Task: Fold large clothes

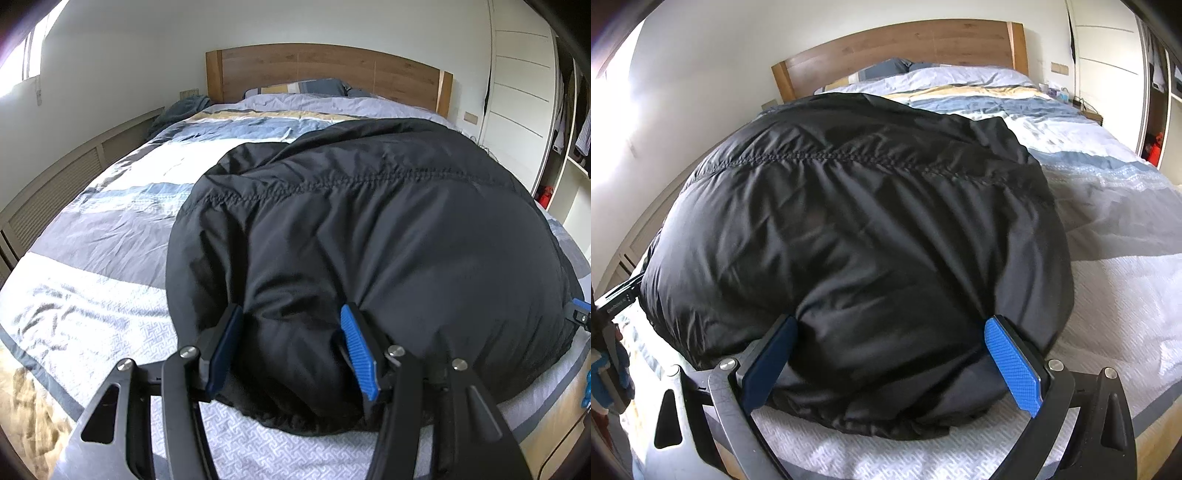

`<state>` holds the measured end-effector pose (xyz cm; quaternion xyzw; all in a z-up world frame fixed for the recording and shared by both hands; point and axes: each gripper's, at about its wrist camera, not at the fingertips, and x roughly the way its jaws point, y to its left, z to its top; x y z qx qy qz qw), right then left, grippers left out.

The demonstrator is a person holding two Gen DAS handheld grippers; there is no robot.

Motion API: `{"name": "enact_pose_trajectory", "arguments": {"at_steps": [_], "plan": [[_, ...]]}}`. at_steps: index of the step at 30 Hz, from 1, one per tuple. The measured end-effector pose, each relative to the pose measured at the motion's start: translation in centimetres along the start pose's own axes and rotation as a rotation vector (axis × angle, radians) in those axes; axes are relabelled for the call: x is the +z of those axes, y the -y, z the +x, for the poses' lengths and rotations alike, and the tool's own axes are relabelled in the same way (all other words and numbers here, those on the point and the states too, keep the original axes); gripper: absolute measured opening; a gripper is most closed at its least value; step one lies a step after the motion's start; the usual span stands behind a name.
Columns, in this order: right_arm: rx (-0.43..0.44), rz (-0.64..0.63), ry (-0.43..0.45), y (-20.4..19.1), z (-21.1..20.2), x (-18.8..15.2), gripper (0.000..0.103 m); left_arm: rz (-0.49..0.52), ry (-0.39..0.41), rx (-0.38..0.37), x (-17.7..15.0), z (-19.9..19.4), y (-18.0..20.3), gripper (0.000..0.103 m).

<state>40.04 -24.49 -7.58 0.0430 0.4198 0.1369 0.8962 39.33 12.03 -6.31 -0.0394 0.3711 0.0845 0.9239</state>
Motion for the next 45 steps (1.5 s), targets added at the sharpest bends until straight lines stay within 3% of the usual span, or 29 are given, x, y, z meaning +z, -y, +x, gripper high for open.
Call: {"name": "enact_pose_trajectory", "arguments": {"at_steps": [5, 8, 12, 18, 22, 26, 29, 32, 40, 45], "plan": [[-0.016, -0.013, -0.014, 0.0, -0.8, 0.5, 0.100, -0.049, 0.007, -0.035, 0.8, -1.1, -1.6, 0.053], [0.002, -0.004, 0.035, 0.0, -2.1, 1.8, 0.100, -0.103, 0.028, -0.039, 2.1, -1.0, -2.9, 0.053], [0.009, -0.005, 0.072, -0.2, -1.6, 4.3, 0.100, -0.135, 0.033, -0.047, 4.8, 0.9, -3.4, 0.053], [0.031, -0.031, 0.107, -1.5, 2.0, 9.0, 0.100, -0.093, 0.034, -0.041, 9.0, 4.9, -1.6, 0.053], [0.048, 0.013, 0.104, -0.6, 4.8, 11.3, 0.100, -0.100, -0.028, -0.015, 10.2, 8.6, -2.0, 0.053], [0.029, 0.141, 0.047, 3.3, 7.6, 12.3, 0.100, -0.194, -0.110, -0.023, 10.4, 11.0, -4.2, 0.053], [-0.036, 0.234, 0.023, 6.3, 7.9, 12.4, 0.100, -0.198, -0.121, 0.027, 10.7, 11.0, -5.0, 0.053], [-0.110, 0.207, 0.038, 6.7, 6.0, 12.2, 0.100, -0.190, -0.084, 0.050, 10.3, 8.9, -4.9, 0.053], [-0.004, 0.041, 0.085, 1.3, -0.4, 7.8, 0.100, -0.096, 0.033, 0.001, 6.4, 2.5, -1.2, 0.053], [0.056, -0.042, 0.060, -2.1, -1.1, 4.9, 0.100, -0.036, 0.069, -0.028, 3.7, 0.8, 0.6, 0.053]]}}
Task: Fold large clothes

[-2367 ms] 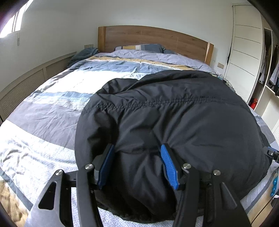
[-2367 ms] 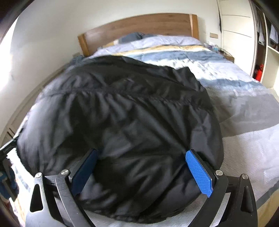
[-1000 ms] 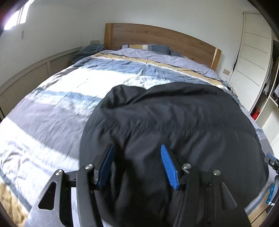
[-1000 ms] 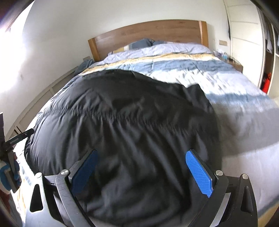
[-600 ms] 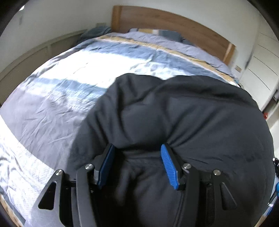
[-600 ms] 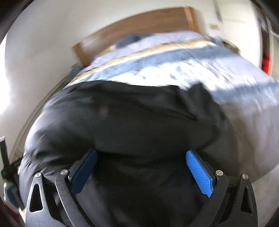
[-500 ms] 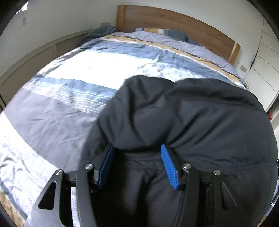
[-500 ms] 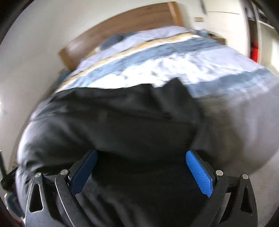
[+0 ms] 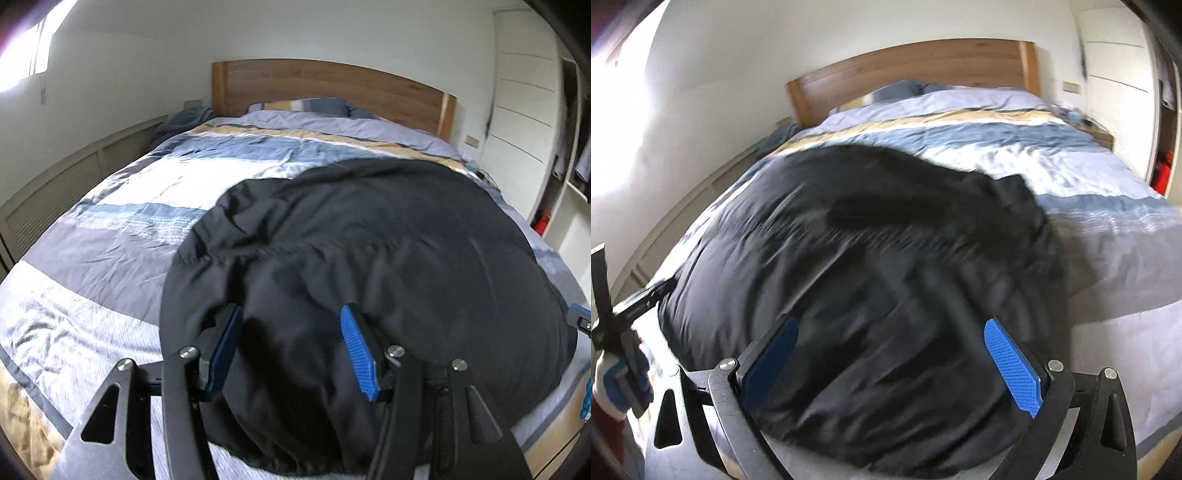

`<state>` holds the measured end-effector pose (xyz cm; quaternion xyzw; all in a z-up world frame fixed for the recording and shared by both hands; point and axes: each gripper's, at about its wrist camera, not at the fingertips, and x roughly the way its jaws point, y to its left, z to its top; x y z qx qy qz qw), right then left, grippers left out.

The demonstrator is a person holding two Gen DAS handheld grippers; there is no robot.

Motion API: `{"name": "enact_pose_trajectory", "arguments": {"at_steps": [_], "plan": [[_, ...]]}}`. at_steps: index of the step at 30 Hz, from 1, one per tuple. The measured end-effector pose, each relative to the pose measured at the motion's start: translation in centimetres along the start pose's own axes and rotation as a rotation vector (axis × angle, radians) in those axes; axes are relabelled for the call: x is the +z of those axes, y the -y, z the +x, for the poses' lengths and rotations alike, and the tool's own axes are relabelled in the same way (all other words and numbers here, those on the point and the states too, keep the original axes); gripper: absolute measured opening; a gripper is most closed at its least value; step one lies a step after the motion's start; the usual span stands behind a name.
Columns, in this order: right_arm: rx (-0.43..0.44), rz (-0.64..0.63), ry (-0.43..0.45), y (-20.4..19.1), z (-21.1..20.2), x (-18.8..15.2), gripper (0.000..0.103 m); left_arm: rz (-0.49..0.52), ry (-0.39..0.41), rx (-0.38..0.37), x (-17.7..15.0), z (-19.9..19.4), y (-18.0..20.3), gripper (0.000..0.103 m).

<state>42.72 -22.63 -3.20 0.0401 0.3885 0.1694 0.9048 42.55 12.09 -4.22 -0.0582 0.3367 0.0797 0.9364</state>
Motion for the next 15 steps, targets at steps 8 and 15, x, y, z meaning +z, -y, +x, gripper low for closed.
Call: {"name": "enact_pose_trajectory", "arguments": {"at_steps": [8, 15], "plan": [[-0.031, -0.016, -0.074, 0.1, 2.0, -2.9, 0.100, 0.007, 0.022, -0.013, -2.6, 0.4, 0.3, 0.054], [-0.099, -0.004, -0.075, 1.5, 0.7, -3.0, 0.100, 0.028, 0.017, -0.007, -2.9, 0.8, 0.2, 0.054]]}}
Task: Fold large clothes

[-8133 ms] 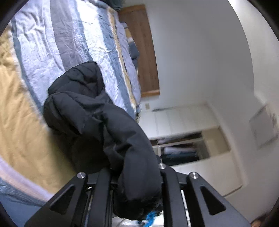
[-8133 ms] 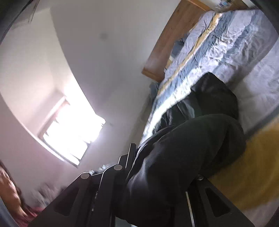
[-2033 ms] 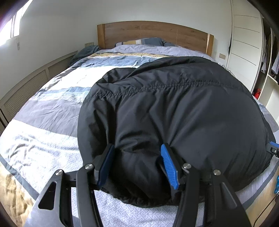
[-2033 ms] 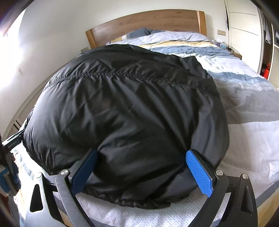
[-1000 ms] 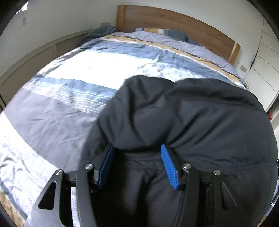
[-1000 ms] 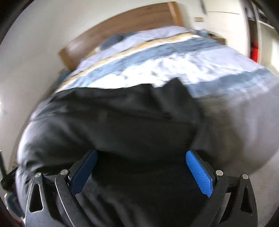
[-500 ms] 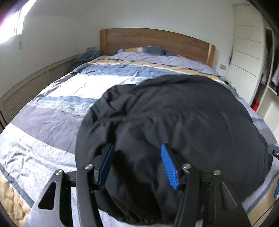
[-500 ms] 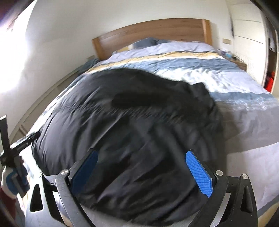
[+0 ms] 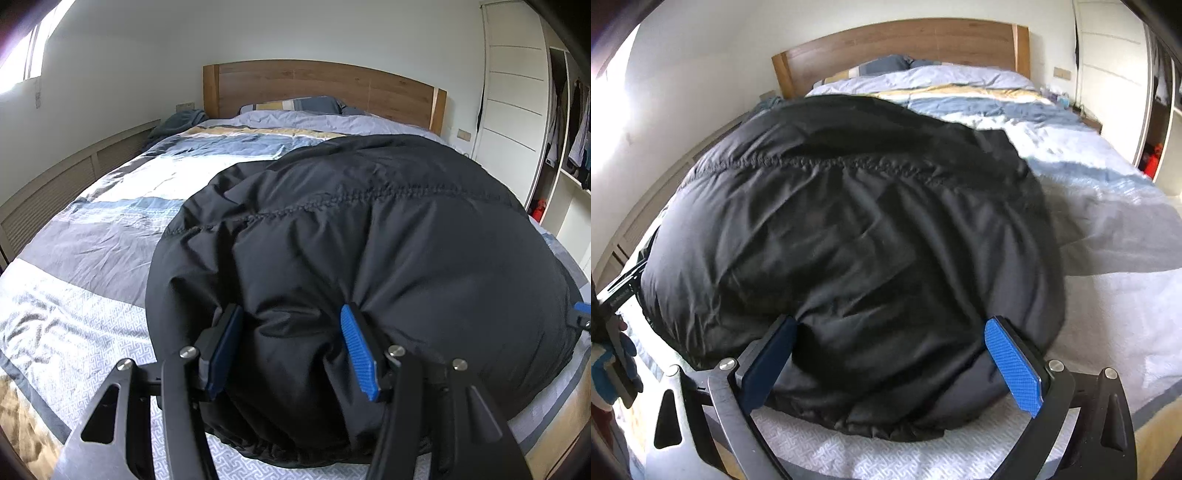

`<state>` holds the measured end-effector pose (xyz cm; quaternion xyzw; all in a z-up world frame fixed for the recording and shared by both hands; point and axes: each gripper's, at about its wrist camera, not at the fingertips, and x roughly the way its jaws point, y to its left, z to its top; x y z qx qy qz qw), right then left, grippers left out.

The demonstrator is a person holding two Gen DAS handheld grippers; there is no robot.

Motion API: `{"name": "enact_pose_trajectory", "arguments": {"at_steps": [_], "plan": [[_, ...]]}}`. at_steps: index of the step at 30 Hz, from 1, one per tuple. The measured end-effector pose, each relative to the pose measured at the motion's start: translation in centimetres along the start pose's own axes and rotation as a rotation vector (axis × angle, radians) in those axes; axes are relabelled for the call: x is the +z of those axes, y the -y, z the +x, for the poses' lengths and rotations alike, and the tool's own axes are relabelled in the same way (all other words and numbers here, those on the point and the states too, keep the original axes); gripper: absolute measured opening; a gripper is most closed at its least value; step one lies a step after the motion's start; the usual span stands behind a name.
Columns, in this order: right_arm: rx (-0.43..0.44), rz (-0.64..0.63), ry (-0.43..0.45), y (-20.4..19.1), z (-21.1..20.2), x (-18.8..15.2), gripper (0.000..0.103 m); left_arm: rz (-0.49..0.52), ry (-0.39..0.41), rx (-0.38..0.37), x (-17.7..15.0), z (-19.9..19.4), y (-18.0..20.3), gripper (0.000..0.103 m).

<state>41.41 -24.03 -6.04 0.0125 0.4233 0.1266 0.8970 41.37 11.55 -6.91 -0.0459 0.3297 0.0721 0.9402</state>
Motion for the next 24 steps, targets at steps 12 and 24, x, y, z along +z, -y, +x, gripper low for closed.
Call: {"name": "enact_pose_trajectory", "arguments": {"at_steps": [12, 24], "plan": [[0.016, 0.009, -0.022, 0.0, 0.6, -1.0, 0.100, 0.034, -0.048, 0.043, -0.3, -0.9, -0.6, 0.062], [-0.026, 0.072, 0.016, 2.4, -4.9, -1.9, 0.101, 0.042, -0.079, 0.059, -1.3, -4.8, -1.0, 0.062]]}}
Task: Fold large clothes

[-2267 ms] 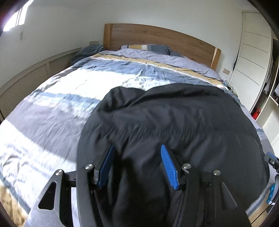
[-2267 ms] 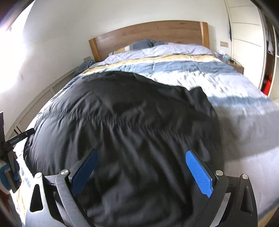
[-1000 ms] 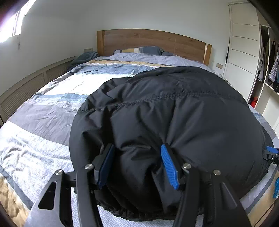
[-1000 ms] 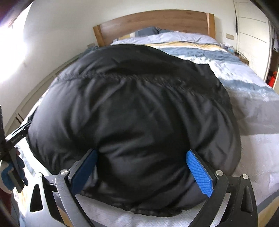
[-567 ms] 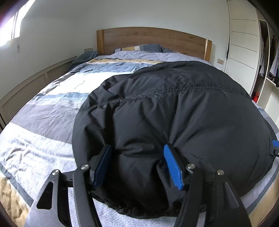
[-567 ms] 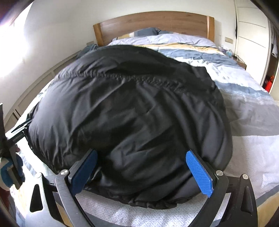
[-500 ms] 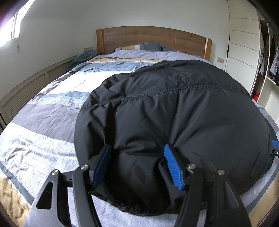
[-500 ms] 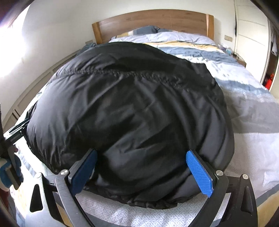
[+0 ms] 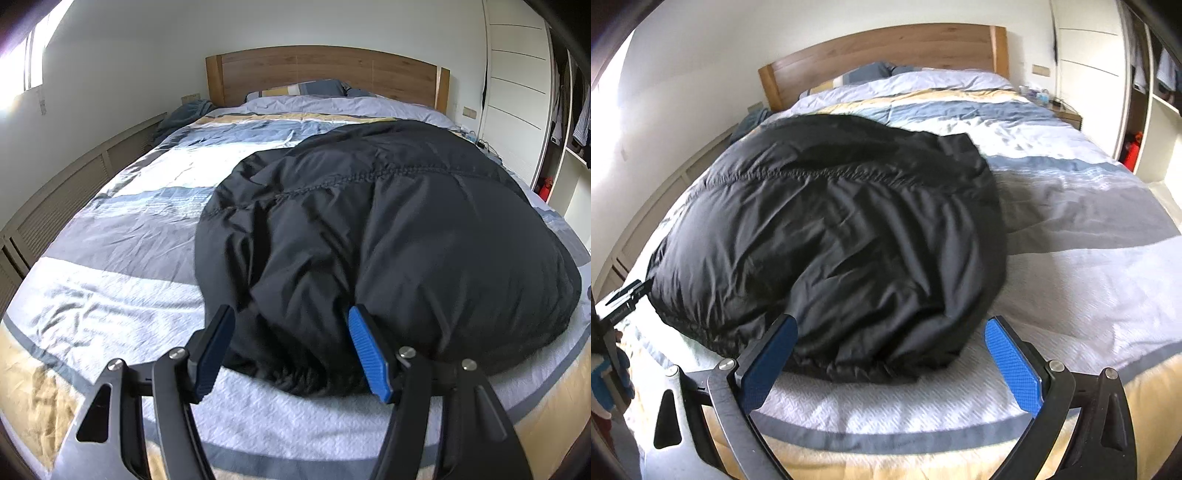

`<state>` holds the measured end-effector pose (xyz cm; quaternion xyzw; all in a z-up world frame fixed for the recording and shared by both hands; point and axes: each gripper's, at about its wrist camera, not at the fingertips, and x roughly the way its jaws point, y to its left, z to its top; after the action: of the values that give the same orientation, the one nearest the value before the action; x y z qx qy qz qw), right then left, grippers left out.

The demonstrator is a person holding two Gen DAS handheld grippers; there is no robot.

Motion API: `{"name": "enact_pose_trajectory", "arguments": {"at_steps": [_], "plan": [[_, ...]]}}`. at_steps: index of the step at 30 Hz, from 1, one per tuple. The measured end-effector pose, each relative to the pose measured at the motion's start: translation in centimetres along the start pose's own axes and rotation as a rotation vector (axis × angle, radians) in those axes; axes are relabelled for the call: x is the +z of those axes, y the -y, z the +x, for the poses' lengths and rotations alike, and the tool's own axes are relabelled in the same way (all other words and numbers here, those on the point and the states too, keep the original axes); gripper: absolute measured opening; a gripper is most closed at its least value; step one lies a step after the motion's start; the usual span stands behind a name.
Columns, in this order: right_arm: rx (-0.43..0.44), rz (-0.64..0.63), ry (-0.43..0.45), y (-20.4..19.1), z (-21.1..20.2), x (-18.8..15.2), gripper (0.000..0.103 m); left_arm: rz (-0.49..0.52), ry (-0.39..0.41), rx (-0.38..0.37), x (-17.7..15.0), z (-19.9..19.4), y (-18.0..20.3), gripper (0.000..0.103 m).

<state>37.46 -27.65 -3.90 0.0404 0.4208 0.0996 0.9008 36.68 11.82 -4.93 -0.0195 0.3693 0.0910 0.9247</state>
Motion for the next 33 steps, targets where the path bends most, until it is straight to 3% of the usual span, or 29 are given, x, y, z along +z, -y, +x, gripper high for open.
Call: {"name": "enact_pose_trajectory", "arguments": {"at_steps": [5, 9, 15, 17, 24, 29, 33], "plan": [[-0.006, 0.028, 0.019, 0.9, -2.4, -0.6, 0.103, -0.041, -0.030, -0.028, -1.4, -1.7, -1.7, 0.063], [0.010, 0.070, 0.026, 2.2, -4.0, -1.2, 0.103, -0.136, -0.063, -0.068, -2.1, -2.6, -5.0, 0.063], [0.036, 0.171, 0.028, 5.2, -4.3, -1.1, 0.103, -0.296, -0.074, -0.155, -0.4, -2.6, -10.2, 0.063], [0.058, 0.220, 0.030, 6.3, -3.9, -0.7, 0.103, -0.329, -0.090, -0.214, 0.7, -1.7, -11.2, 0.063], [0.099, 0.310, 0.038, 8.8, -1.7, 2.2, 0.103, -0.372, -0.155, -0.293, 3.6, 3.6, -12.1, 0.063], [0.188, 0.406, -0.027, 10.5, 2.4, 3.8, 0.103, -0.381, -0.204, -0.302, 5.2, 8.2, -12.4, 0.063], [0.252, 0.480, -0.105, 11.9, 6.6, 4.4, 0.103, -0.377, -0.272, -0.368, 5.8, 12.3, -12.3, 0.063]]}}
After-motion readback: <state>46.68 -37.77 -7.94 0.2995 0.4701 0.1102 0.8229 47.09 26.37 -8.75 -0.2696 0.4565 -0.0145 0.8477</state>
